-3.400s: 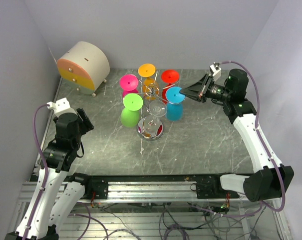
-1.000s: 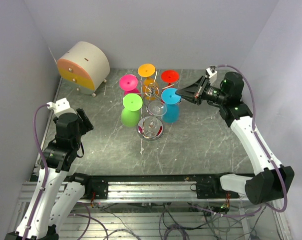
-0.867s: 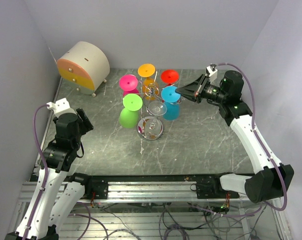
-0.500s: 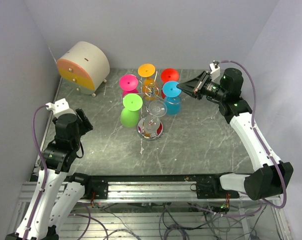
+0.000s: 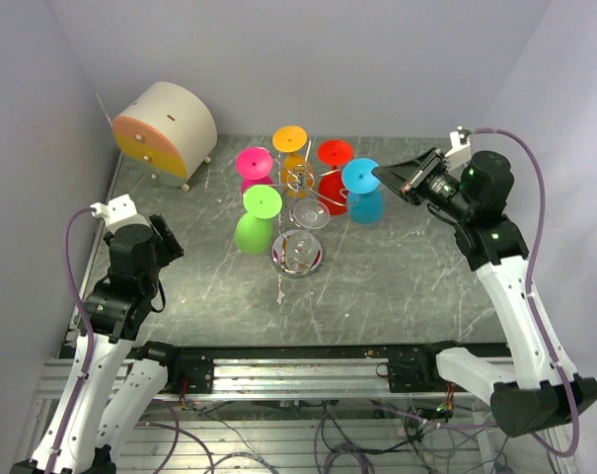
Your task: Take the wine glass off the wine glass rack
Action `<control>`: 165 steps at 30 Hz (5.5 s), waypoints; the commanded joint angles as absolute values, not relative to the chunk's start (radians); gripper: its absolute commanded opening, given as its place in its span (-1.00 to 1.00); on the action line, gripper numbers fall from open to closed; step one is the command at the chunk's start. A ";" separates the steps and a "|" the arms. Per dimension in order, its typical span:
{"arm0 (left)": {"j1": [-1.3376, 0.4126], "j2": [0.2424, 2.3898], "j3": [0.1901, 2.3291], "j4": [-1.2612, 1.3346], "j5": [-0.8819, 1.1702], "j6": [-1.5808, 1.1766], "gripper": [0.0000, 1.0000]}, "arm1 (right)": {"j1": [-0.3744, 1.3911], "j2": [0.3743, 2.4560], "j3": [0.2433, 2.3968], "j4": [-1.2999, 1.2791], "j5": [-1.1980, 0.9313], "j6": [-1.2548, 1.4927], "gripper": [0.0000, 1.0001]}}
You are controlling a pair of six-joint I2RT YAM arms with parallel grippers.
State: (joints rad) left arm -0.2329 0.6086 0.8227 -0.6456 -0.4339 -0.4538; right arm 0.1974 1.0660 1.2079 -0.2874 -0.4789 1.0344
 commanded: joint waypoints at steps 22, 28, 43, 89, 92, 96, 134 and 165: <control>-0.239 0.729 1.303 -0.459 0.417 -0.666 0.27 | 0.194 0.970 1.645 -0.737 -0.399 0.518 -1.00; -0.239 0.803 1.337 -0.342 0.603 -0.907 0.27 | 0.194 1.013 1.758 -0.757 -0.429 0.421 -1.00; -0.239 0.858 1.413 -0.486 0.654 -1.016 0.29 | 0.231 1.353 2.173 -0.770 -0.511 0.299 -1.00; -0.239 0.618 1.213 -0.631 0.681 -1.483 0.30 | 1.735 1.293 1.363 0.216 0.953 -1.092 -1.00; -0.239 0.630 1.204 -0.633 0.696 -1.489 0.30 | 1.747 1.307 1.357 0.226 0.930 -1.085 -1.00; -0.239 0.636 1.195 -0.616 0.702 -1.517 0.31 | 1.754 1.337 1.348 0.240 0.906 -1.086 -1.00; -0.239 0.602 1.057 -0.452 0.775 -1.585 -0.56 | 1.761 1.363 1.215 0.407 0.775 -1.131 -1.00; -0.239 0.453 0.865 -0.294 0.589 -1.539 -0.86 | 1.984 1.192 1.348 -0.266 1.387 -0.550 -0.26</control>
